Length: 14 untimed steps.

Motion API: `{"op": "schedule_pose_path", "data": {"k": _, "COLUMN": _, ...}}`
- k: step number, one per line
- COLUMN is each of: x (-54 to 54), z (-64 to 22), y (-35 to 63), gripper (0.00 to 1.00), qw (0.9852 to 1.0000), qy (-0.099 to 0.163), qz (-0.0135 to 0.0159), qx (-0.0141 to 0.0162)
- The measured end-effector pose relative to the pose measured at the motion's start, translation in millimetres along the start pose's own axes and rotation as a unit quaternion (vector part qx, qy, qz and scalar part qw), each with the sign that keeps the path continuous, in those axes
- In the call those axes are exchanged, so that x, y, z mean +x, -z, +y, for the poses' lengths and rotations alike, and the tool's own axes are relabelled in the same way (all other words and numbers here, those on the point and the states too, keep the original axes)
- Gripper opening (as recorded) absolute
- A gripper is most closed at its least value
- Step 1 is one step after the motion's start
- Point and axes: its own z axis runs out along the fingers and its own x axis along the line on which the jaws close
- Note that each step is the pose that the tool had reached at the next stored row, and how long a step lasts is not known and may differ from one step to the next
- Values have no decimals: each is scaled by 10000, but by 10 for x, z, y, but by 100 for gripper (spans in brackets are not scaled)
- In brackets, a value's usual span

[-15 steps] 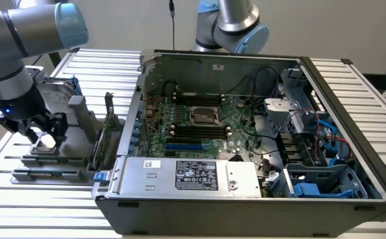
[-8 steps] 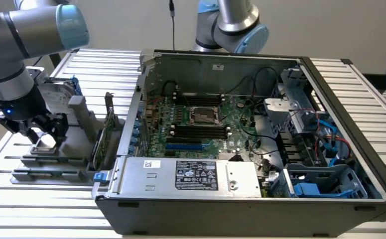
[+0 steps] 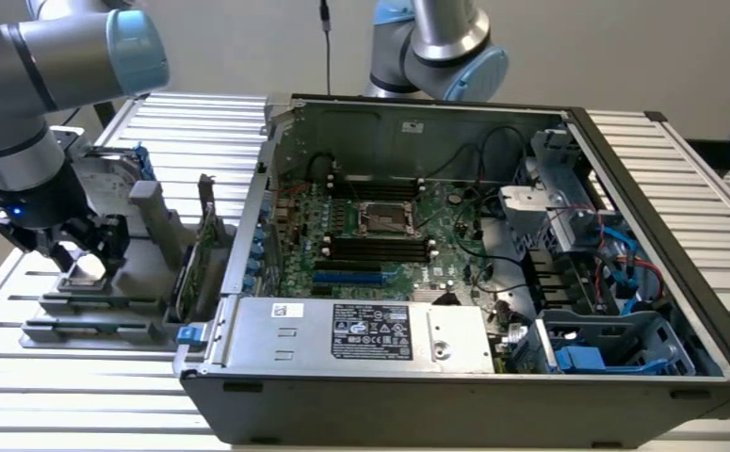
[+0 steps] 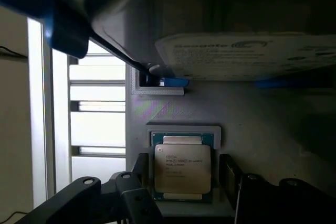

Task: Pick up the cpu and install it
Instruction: 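Pick up the cpu and move it towards the insertion slot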

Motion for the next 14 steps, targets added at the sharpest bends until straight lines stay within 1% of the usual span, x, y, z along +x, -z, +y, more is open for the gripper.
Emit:
{"op": "schedule_pose_path", "data": {"k": 7, "x": 0, "z": -11, "y": 3, "gripper": 65, "qw": 10000, "qy": -1, "qz": 38, "qx": 1}}
{"op": "schedule_pose_path", "data": {"k": 14, "x": -2, "z": -20, "y": 6, "gripper": 65, "qw": 10000, "qy": -1, "qz": 44, "qx": 0}}
